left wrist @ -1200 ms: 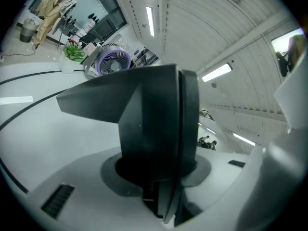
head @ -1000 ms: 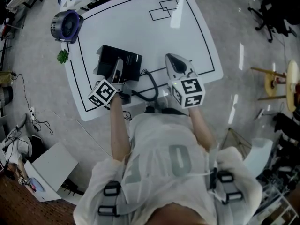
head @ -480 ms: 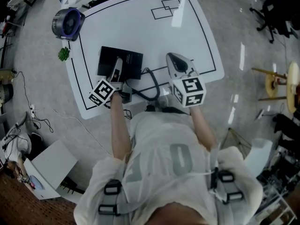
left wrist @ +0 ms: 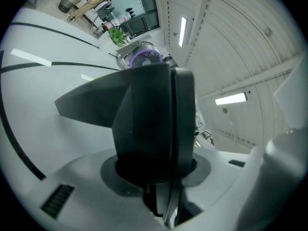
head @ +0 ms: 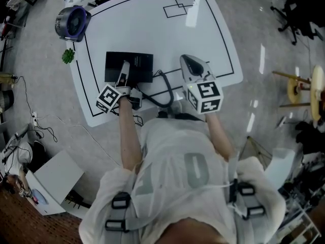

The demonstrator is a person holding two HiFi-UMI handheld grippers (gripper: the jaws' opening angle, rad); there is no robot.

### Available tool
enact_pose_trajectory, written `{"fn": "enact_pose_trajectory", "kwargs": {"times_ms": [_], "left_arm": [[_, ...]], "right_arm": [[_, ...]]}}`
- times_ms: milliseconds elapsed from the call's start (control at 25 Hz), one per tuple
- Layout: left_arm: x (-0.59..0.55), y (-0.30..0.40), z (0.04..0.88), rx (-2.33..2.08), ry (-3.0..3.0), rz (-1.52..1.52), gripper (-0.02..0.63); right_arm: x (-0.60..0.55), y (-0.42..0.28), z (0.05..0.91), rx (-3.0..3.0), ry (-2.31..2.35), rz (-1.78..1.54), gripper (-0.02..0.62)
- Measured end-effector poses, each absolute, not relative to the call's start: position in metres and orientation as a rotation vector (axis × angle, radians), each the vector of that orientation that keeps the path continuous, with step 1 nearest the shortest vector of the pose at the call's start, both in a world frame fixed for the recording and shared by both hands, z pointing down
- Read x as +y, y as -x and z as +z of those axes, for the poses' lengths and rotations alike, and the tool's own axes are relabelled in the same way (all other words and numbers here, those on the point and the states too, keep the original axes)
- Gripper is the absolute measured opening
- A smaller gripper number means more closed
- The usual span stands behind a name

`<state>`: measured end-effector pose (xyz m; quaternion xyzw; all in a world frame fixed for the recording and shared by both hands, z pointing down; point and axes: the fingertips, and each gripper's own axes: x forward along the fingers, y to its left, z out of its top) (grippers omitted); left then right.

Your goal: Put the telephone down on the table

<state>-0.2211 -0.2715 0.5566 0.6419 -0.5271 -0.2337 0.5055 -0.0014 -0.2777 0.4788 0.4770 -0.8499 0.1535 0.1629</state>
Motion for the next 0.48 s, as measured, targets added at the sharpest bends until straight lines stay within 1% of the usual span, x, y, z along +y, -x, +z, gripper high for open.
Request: {"fn": "enact_pose_trajectory", "kwargs": {"times_ms": [480], "left_arm": [[-0.2717, 0.2216, 0.5573, -1.218, -1.522, -0.604, 0.158]], "right_arm": [[-0.2734, 0.0053, 0.4758, -2.442, -1.355, 0.436, 0.006]]}}
